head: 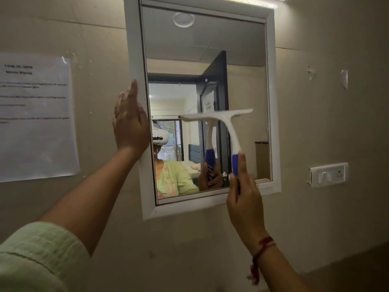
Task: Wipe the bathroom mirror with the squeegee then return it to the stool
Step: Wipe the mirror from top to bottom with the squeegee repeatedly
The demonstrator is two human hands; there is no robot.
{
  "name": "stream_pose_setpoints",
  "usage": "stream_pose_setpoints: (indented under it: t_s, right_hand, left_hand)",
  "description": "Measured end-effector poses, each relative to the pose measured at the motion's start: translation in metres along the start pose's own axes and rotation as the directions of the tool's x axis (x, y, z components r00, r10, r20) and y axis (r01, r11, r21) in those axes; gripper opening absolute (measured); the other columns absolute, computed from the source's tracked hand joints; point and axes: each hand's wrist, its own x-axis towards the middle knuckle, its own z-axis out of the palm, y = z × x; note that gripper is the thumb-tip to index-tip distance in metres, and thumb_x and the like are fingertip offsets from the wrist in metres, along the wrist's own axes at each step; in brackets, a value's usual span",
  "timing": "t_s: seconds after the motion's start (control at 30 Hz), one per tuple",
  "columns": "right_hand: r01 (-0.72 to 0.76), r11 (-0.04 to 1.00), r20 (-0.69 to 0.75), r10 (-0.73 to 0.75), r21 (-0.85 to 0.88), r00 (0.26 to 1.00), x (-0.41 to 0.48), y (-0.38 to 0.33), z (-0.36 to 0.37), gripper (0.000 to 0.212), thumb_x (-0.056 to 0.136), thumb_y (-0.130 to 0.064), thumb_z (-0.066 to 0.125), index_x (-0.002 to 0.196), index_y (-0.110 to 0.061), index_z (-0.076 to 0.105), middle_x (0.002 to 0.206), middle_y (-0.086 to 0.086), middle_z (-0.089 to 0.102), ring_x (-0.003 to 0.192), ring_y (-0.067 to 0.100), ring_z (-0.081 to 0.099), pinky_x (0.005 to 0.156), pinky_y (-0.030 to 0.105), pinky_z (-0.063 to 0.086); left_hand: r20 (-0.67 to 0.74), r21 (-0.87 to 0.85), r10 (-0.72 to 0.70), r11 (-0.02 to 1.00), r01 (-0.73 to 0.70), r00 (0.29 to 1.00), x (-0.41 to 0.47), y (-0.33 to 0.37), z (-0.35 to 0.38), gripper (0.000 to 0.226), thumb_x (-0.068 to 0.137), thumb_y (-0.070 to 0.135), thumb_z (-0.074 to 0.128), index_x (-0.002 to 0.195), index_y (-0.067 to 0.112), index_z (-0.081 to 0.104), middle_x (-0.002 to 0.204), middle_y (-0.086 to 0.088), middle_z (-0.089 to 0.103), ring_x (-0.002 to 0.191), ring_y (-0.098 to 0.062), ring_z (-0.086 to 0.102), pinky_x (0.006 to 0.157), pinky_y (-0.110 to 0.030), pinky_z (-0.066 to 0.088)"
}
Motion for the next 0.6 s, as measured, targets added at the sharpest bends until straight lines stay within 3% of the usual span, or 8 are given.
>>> stream_pose_setpoints:
  t_s: [0.1, 0.23, 0.4, 0.6]
  right_hand:
    - [-0.057, 0.998, 0.072, 0.058, -0.011, 0.996, -0.047, 0.007, -0.004, 0.062, 0.091, -0.032, 0.034, 0.141, -0.05, 0.001, 0.086, -0.002, 0.051, 0.053, 0.011, 0.049, 0.046, 0.028, 0.051]
    - [-0.043, 0.999, 0.082, 0.044, -0.007, 0.996, -0.057, 0.003, -0.009, 0.062, 0.091, -0.031, 0.035, 0.141, -0.05, 0.002, 0.08, -0.001, 0.049, 0.053, 0.011, 0.047, 0.045, 0.031, 0.049]
    - [-0.044, 0.998, -0.006, 0.044, 0.033, 0.999, -0.018, -0.001, -0.005, 0.056, 0.094, -0.034, 0.034, 0.141, -0.047, 0.006, 0.097, -0.006, 0.052, 0.058, 0.006, 0.051, 0.05, 0.019, 0.048]
    - [-0.107, 0.994, 0.105, 0.107, -0.009, 0.989, -0.082, 0.009, -0.009, 0.062, 0.091, -0.031, 0.035, 0.141, -0.049, 0.002, 0.076, -0.005, 0.046, 0.05, 0.012, 0.046, 0.042, 0.029, 0.048]
  left_hand:
    - [-0.002, -0.011, 0.004, 1.0, -0.004, 1.0, 0.001, 0.001, 0.0, 0.047, 0.098, 0.02, 0.025, 0.145, 0.023, 0.022, 0.147, -0.006, 0.038, 0.14, -0.027, 0.024, 0.11, -0.043, 0.024]
    - [-0.006, -0.009, 0.007, 1.0, -0.007, 1.0, 0.0, 0.001, 0.0, 0.047, 0.098, 0.02, 0.026, 0.145, 0.023, 0.023, 0.146, -0.007, 0.039, 0.14, -0.028, 0.025, 0.11, -0.044, 0.026]
    - [-0.002, 0.005, -0.006, 1.0, 0.006, 1.0, -0.001, 0.002, -0.001, 0.047, 0.099, 0.019, 0.026, 0.145, 0.023, 0.021, 0.146, -0.008, 0.04, 0.139, -0.028, 0.025, 0.11, -0.044, 0.025]
    - [-0.005, 0.012, -0.005, 1.0, 0.005, 1.0, -0.001, 0.002, 0.0, 0.047, 0.099, 0.019, 0.026, 0.145, 0.024, 0.022, 0.147, -0.005, 0.038, 0.14, -0.027, 0.024, 0.111, -0.041, 0.023]
